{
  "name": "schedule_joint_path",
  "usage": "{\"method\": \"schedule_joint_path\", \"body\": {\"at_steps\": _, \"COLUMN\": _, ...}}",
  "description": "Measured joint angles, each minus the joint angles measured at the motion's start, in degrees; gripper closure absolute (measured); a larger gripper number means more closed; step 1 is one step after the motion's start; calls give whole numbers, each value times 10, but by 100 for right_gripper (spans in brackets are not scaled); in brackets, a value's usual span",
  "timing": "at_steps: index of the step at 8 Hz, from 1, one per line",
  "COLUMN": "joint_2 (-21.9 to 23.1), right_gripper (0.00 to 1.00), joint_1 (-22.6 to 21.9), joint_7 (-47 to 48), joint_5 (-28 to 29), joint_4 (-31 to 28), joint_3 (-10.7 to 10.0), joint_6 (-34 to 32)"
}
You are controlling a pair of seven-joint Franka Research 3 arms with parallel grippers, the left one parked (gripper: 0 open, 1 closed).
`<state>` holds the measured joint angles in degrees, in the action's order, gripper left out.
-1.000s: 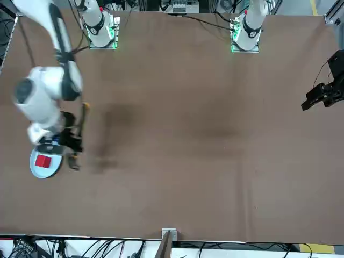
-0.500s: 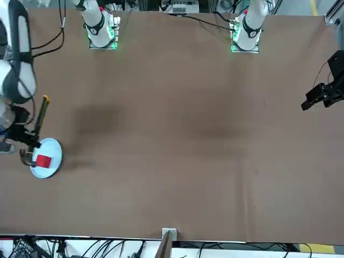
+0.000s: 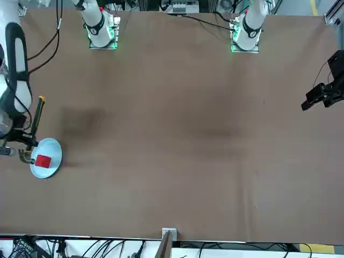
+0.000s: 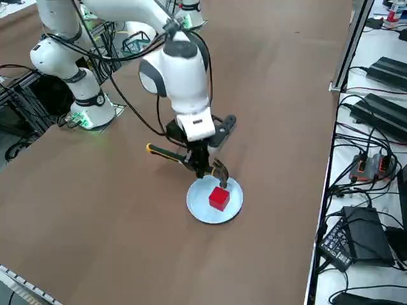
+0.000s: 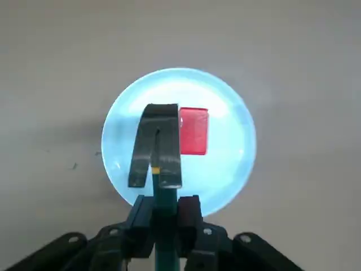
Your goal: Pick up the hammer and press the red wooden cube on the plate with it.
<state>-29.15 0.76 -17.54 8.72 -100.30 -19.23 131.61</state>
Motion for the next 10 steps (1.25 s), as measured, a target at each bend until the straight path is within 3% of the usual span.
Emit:
{"method": "schedule_joint_path", "body": {"at_steps": 2, "joint_2": -28, "right_gripper": 79, "joint_1": 0, "joint_7": -4, "joint_5": 10, "joint_4": 3, "joint_3": 2, "joint_6": 9}}
{"method": "schedule_joint_path", "body": {"at_steps": 4, "joint_2": -29, "right_gripper": 79, "joint_1": 0, "joint_7": -9, "joint_5": 10, "joint_4": 15, "joint_3": 2, "joint_6": 9}}
{"method": "schedule_joint_path", "body": {"at_steps": 7, "joint_2": -9, "right_gripper": 79, "joint_1": 6, "joint_7": -27, "joint_5": 8, "joint_4": 56, "joint_3": -2, "joint_6": -49}}
{"method": "schedule_joint_path", "body": {"at_steps": 10, "joint_2": -38, "right_gripper": 79, "joint_1": 28, "joint_7": -47, "joint_5": 22, "joint_4": 52, "joint_3": -1, "joint_6": -54}}
